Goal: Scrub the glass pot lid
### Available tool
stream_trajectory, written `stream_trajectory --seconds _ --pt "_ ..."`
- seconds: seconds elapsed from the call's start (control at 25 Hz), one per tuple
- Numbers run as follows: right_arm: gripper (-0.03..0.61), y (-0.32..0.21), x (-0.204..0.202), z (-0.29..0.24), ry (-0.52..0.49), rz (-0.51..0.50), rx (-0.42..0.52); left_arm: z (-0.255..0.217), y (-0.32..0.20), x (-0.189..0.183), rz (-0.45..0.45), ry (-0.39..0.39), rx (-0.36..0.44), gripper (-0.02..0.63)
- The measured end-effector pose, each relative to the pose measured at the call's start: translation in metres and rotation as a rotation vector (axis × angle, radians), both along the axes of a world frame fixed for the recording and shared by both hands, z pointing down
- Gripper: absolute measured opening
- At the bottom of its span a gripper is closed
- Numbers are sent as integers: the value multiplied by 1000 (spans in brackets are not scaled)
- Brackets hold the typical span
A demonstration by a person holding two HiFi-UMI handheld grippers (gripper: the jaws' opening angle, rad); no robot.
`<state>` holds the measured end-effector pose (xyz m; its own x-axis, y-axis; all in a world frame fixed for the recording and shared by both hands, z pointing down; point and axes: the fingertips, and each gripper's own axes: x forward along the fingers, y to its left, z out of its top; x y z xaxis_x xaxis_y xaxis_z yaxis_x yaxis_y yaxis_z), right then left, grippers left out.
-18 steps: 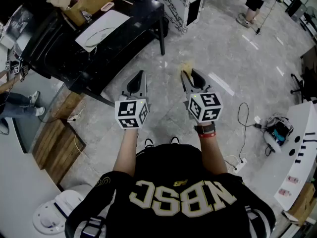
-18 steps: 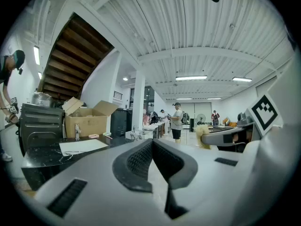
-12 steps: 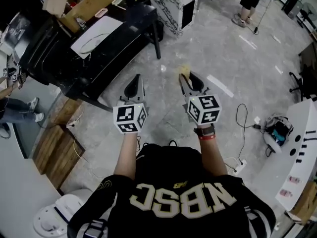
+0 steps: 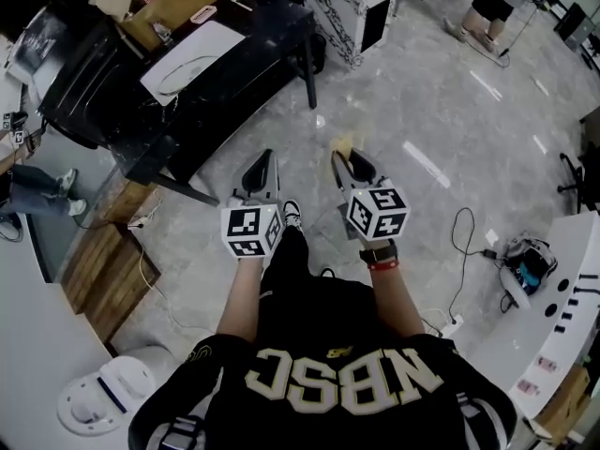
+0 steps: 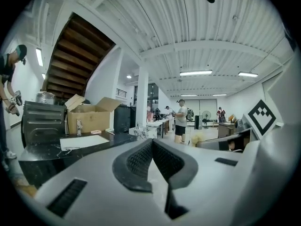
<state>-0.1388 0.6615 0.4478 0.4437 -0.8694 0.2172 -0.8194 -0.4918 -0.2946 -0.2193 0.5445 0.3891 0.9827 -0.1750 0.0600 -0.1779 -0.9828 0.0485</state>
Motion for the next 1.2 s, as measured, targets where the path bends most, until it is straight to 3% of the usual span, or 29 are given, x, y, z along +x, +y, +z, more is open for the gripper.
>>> stream_trajectory --seconds 0.24,0.48,0.8,1.04,1.2 --pt "103 -63 57 9 -9 -20 -13 13 -70 58 -12 55 -91 15" --pt "106 -173 117 -19 29 -110 -42 -6 -168 117 -42 87 -92 15" --pt "107 -315 142 -35 57 -268 -45 -12 -293 145 -152 124 -147 15" --pt "110 -395 144 -29 47 -392 -61 1 -357 138 -295 64 -139 15" --pt "114 -454 147 -17 14 -504 -66 29 -407 136 -427 -57 -156 15"
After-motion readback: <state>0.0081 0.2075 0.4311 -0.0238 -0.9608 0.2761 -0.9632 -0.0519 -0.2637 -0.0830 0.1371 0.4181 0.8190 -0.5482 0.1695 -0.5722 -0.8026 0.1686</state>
